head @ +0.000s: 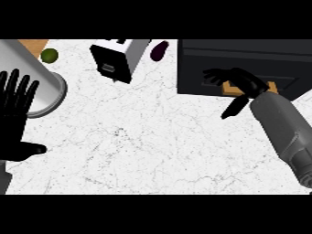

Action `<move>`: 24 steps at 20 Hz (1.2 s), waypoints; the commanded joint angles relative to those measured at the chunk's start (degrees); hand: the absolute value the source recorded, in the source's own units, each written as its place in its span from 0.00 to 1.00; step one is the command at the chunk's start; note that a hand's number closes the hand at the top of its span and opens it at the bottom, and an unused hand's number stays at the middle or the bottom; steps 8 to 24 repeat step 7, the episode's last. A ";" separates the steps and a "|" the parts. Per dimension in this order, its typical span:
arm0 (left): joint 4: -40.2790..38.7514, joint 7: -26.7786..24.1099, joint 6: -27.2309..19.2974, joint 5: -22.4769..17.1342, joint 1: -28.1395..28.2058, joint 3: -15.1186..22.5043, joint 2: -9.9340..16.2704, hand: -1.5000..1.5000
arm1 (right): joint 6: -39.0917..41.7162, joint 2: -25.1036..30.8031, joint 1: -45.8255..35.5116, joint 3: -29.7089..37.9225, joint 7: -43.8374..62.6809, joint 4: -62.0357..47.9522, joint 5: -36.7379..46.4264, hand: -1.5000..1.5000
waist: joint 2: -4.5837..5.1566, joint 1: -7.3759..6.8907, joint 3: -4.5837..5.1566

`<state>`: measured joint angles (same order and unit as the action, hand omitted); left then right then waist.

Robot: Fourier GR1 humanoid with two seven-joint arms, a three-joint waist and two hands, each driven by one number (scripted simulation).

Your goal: Pick up the cup, place it into the drawer and close the drawer

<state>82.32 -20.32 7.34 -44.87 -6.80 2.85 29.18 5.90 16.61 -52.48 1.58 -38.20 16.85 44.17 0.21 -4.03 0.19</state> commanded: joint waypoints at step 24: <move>-1.62 -1.85 2.84 1.81 0.37 -0.12 0.31 0.00 | -1.79 4.89 -4.81 2.10 3.81 -6.25 0.23 0.00 | 2.07 -1.65 -0.35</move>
